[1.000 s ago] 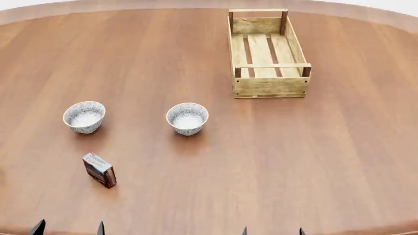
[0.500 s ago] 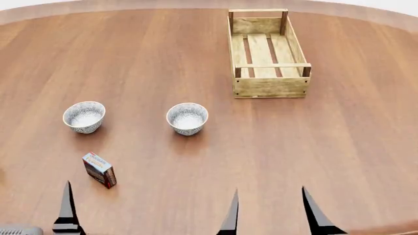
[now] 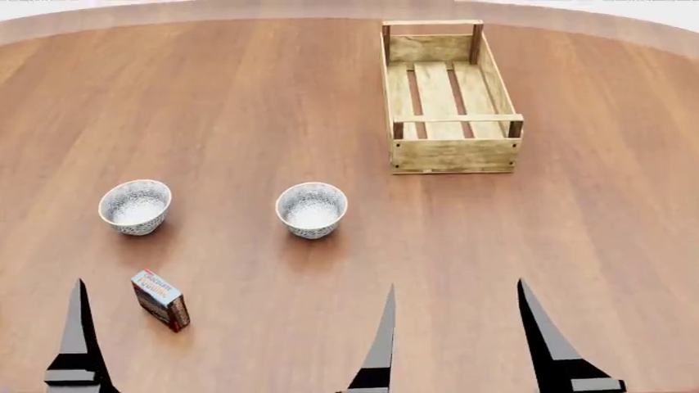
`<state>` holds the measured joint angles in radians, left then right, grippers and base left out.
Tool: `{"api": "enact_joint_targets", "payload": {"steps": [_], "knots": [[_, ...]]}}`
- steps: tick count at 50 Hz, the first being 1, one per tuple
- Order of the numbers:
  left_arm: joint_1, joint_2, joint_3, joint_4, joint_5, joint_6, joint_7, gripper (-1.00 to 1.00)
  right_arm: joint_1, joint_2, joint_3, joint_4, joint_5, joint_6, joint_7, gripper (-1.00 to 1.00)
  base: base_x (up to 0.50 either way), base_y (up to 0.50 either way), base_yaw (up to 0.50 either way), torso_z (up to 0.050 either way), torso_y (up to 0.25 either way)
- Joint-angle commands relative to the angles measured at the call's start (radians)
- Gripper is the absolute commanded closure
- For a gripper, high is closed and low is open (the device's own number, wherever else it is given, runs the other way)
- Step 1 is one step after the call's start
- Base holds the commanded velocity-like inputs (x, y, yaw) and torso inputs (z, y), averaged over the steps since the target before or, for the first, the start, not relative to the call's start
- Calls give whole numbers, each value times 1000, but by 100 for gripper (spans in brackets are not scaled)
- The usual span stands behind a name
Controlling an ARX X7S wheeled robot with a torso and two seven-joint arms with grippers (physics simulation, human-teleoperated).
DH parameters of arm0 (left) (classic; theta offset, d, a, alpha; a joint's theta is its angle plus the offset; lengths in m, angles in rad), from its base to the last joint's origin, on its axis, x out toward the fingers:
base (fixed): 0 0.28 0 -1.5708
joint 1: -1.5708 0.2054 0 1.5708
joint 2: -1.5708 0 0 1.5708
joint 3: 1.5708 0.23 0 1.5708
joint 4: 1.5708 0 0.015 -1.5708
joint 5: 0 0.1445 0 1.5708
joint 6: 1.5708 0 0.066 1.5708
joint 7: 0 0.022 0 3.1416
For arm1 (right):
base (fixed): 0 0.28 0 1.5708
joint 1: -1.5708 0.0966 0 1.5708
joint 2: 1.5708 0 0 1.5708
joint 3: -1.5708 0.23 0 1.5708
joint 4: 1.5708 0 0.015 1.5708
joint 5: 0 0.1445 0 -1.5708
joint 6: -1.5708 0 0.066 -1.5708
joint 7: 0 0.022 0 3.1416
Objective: Stack the right bowl on the left bowl and place them in the tray.
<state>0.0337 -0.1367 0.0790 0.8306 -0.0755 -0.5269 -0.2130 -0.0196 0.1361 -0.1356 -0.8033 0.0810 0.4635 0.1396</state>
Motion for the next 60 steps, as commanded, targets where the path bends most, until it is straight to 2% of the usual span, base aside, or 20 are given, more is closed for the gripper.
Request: {"api": "enact_joint_targets", "payload": {"steps": [1,10,12,14,26,27,30,34,37,39,44,47,49,60], "knots": [[3,10,-21,20,-2,-1,10,-100,2,-7,28,-15,9,-2,-16,-100,500,0,0,0,0],[3,2,-9,20,-15,-2,5,-100,2,-4,21,-3,23,-4,-6,-100,500,0,0,0,0],[-21,0,-14,53,-27,-60,1,-100,3,-2,21,-3,26,-5,-4,-100,500,0,0,0,0],[2,-2,-10,21,-21,-4,1,-100,2,-1,21,-2,31,-7,-2,-100,500,0,0,0,0],[3,-12,-6,22,-33,0,-10,-100,5,11,16,-6,43,-1,11,-100,500,0,0,0,0],[-23,-12,-11,61,-45,-66,-15,-100,5,11,15,-4,43,0,12,-100,500,0,0,0,0],[-33,-14,-10,75,-50,-87,-19,-100,8,14,12,-12,46,8,15,-100,500,0,0,0,0],[-32,-18,-9,77,-54,-88,-23,-100,10,17,9,-12,50,10,19,-100,500,0,0,0,0],[1,-20,0,37,-42,-13,-22,-100,11,18,8,-12,55,10,21,-100,500,0,0,0,5],[-26,-22,-7,69,-56,-72,-26,-100,9,21,7,-8,56,6,23,-100,500,0,0,0,0],[-32,-25,-6,82,-62,-87,-33,-100,10,24,4,-7,60,5,27,-100,500,0,0,0,0],[1,-27,4,43,-50,-15,-32,-100,9,28,-1,-8,59,7,30,-100,500,0,0,0,0],[-27,-29,-1,80,-63,-80,-37,-100,9,29,-1,-7,61,5,32,-100,500,0,0,0,0],[-35,-36,-1,92,-76,-96,-48,-100,13,37,-7,-10,67,20,45,-100,500,0,0,0,1]]}}
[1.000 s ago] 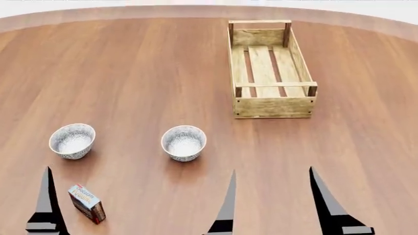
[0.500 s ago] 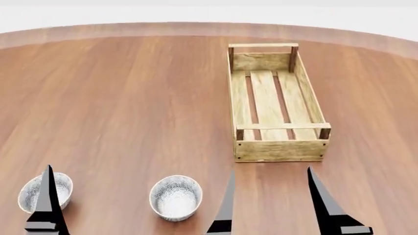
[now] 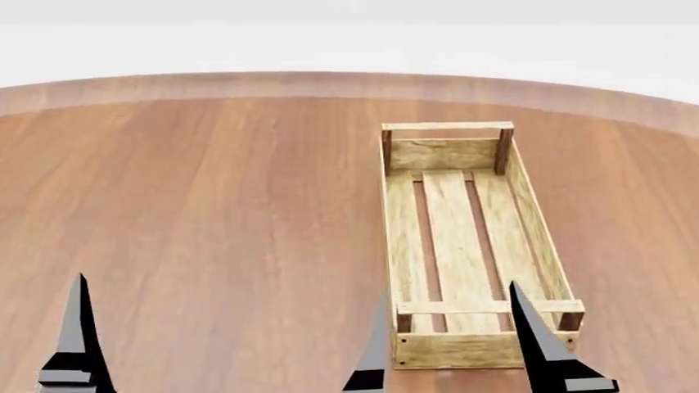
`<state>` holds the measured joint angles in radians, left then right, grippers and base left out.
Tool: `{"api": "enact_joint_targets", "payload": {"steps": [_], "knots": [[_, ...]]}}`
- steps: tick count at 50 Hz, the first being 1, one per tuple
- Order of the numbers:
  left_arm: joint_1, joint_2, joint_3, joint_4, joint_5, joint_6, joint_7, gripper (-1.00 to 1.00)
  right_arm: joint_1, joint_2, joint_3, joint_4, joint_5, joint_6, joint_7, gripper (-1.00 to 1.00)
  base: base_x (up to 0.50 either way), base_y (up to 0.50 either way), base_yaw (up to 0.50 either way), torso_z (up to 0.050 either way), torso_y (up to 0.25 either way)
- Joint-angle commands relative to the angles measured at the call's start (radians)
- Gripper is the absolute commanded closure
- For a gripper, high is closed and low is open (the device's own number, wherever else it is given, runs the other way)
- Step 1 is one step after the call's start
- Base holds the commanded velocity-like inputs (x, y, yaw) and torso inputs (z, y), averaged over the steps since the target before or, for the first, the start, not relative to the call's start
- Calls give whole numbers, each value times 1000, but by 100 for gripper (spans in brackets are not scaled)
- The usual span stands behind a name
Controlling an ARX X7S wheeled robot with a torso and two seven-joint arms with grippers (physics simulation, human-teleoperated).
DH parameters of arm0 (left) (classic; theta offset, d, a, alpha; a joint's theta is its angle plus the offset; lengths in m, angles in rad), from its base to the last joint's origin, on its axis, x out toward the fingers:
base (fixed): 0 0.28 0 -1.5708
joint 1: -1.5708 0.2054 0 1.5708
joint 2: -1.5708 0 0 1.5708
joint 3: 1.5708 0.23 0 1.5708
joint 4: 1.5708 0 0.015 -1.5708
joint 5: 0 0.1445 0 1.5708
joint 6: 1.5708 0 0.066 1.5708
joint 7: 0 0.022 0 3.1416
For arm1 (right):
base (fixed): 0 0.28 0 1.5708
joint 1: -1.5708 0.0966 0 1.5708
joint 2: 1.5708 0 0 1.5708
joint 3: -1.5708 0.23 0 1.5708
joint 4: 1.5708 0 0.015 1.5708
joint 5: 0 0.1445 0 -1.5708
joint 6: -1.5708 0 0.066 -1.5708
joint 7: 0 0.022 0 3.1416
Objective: Stack the right bowl on the left bowl and place them in the tray.
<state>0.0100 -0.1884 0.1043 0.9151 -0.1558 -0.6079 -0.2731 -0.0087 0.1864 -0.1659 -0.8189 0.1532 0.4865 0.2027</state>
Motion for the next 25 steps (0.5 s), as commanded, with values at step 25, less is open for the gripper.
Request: {"api": "enact_joint_targets", "payload": {"steps": [25], "knots": [[-11,1,-26,10,-20,-12,-5,-100,-24,-5,31,24,38,-90,-17,-100,250,0,0,0,1]]}}
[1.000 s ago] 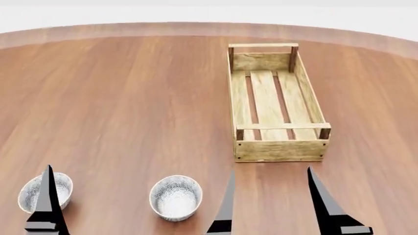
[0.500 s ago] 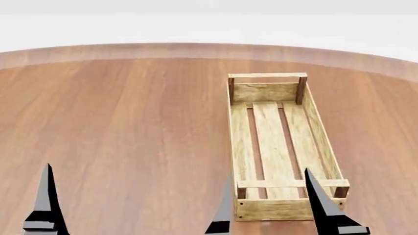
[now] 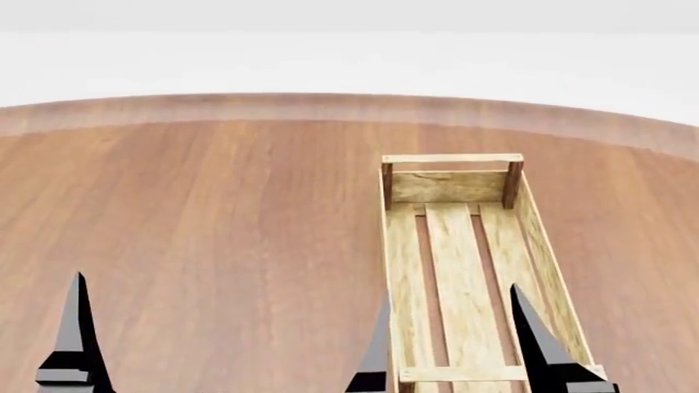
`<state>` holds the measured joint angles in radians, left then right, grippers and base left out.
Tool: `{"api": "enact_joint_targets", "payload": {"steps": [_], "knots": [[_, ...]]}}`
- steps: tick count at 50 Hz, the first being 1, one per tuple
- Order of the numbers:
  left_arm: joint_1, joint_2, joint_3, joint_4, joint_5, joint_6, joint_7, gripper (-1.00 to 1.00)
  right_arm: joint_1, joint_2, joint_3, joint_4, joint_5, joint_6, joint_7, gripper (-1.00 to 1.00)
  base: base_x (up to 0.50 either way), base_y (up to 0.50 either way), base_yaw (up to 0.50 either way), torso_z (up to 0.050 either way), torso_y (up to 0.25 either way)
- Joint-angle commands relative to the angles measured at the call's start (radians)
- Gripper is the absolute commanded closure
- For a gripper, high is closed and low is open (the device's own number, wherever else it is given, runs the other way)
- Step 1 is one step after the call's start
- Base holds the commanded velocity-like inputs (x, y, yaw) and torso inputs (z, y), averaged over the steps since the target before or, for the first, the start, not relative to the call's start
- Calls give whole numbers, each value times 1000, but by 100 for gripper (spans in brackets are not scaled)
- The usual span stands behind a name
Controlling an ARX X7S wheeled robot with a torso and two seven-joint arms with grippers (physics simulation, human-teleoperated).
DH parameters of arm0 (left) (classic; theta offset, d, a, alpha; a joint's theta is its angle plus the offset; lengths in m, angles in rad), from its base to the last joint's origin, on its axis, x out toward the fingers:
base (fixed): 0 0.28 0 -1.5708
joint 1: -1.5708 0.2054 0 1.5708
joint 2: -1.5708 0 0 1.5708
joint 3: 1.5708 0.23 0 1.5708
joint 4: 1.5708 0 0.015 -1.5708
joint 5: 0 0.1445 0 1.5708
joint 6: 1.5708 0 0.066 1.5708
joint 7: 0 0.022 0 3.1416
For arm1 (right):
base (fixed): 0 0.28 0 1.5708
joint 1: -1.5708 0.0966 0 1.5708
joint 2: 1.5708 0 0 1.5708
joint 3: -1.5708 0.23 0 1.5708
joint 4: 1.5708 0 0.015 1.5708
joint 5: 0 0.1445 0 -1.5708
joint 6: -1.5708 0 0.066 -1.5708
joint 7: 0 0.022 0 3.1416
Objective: Stack the right bowl on the left bowl and place them in the tray.
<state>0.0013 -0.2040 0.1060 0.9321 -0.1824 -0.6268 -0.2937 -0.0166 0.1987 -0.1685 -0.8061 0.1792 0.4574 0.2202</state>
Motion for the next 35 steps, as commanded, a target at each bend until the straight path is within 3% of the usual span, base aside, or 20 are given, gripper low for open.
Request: {"api": "enact_joint_targets", "payload": {"steps": [1,17,35], "knots": [[-4,16,-27,-4,6,2,14,-100,-14,-15,32,10,8,-50,-30,-100,0,0,0,0,0],[-6,5,-23,2,-8,1,-2,-100,-14,-7,30,4,19,-52,-13,-100,1,-483,0,0,0],[-11,-5,-23,-3,-25,1,-13,-100,-8,15,0,14,-23,-55,12,-100,0,0,56,0,0]]}}
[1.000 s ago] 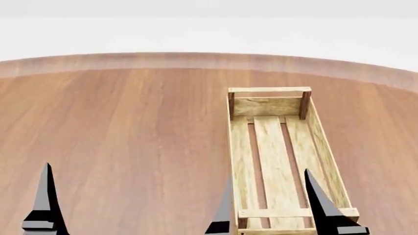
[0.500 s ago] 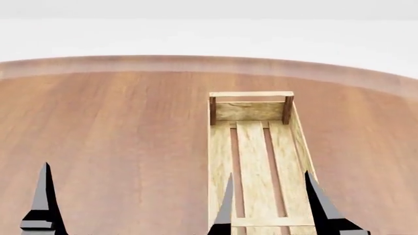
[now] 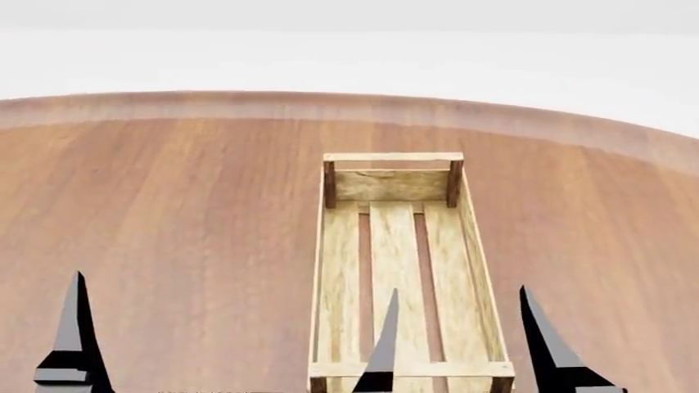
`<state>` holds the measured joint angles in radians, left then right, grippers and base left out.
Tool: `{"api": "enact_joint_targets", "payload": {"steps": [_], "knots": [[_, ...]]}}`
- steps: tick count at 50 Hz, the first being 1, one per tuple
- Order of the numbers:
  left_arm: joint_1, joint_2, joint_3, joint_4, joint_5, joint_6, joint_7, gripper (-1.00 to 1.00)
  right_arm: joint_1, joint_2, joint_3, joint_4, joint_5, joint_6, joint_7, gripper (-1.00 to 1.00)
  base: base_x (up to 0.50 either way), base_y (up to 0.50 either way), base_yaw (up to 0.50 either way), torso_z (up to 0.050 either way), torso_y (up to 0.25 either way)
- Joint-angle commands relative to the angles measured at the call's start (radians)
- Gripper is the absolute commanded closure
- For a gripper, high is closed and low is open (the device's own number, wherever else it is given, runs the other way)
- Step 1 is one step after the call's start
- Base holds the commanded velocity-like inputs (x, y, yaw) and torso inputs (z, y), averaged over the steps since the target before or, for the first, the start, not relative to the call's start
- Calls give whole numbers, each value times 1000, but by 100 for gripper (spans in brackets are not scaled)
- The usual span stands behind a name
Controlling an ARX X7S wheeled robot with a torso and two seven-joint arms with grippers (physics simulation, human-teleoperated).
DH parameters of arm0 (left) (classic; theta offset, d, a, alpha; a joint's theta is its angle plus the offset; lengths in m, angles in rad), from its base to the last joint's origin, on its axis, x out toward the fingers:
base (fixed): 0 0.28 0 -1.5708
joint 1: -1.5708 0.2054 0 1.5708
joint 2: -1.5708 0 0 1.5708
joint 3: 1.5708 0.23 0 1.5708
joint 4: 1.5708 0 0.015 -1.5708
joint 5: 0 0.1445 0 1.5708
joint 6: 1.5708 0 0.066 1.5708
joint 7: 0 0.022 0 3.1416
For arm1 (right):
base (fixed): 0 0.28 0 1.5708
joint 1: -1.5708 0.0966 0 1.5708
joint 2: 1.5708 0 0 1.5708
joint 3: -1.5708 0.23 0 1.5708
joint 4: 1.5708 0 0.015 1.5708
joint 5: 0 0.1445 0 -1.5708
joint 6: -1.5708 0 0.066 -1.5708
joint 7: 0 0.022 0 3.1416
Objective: Stack the right bowl on the left bowl and place them in the tray.
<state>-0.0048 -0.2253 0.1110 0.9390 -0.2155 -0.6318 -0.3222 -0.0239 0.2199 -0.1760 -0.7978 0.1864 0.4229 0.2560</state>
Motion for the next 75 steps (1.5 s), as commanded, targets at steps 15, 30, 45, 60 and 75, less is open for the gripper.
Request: {"api": "enact_joint_targets", "payload": {"steps": [15,30,45,60,75], "knots": [[-2,8,-20,-2,1,6,3,-100,5,7,-13,6,-40,-3,-14,-100,0,0,500,0,0],[-19,4,-33,21,-30,-47,-17,-100,13,13,-23,0,-26,19,-8,-100,-2,14,167,18,0],[-18,-8,-28,18,-35,-43,-28,-100,19,19,-28,-6,-21,25,3,-100,0,0,0,50,0],[-17,-13,-29,16,-49,-37,-39,-100,19,27,-32,-22,-15,34,14,-100,0,0,0,50,0],[-22,-30,-10,11,-40,-55,-56,-100,21,33,-38,-24,-9,33,22,-100,0,0,0,44,-107]]}}
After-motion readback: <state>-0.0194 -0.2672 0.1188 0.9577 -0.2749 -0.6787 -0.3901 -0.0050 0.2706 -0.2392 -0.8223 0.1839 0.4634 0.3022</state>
